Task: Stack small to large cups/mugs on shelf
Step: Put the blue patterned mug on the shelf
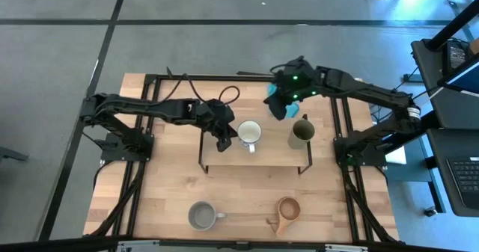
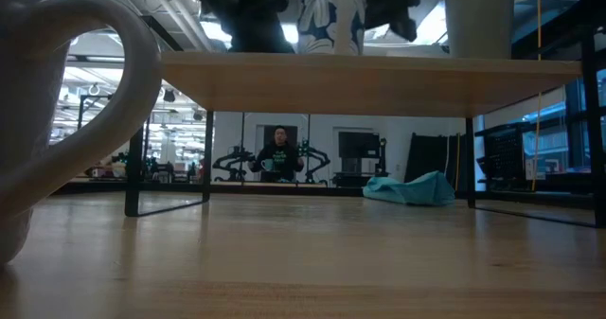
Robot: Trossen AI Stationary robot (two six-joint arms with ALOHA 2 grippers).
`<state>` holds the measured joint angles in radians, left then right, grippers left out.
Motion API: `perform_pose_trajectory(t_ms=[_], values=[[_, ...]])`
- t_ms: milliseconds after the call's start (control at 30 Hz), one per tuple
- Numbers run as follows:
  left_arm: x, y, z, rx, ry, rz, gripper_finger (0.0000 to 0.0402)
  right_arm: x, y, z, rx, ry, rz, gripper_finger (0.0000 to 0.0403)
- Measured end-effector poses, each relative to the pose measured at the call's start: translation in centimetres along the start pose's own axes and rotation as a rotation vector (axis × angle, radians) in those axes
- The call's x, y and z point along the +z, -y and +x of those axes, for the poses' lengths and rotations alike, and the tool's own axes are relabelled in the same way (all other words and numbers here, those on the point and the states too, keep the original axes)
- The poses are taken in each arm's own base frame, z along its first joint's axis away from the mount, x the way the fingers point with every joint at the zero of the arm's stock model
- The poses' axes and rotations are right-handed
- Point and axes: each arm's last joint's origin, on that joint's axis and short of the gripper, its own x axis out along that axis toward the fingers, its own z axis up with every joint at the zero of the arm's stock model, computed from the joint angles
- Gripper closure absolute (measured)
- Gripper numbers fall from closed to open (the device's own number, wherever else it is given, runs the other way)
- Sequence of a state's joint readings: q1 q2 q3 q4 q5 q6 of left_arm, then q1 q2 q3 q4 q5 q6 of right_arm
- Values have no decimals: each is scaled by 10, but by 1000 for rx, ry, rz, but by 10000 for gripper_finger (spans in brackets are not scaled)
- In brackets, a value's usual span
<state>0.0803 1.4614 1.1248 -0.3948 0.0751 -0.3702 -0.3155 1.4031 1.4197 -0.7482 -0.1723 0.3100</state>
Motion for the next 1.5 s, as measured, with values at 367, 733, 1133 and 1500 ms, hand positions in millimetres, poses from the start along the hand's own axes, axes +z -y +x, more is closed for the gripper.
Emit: perform_pose_trajectory(t_ms=[367,733,1133,1500], values=[[9,-6,10,-100,38,-6,366,-8,2,-35,-111,34,33,391],[5,-6,24,-178,-19,-8,366,-12,3,-41,-139,14,38,391],[2,2,25,-230,-46,15,366,-14,4,-41,-145,-7,42,391],[13,-1,24,-248,50,22,366,-14,4,-41,-145,-6,43,391]])
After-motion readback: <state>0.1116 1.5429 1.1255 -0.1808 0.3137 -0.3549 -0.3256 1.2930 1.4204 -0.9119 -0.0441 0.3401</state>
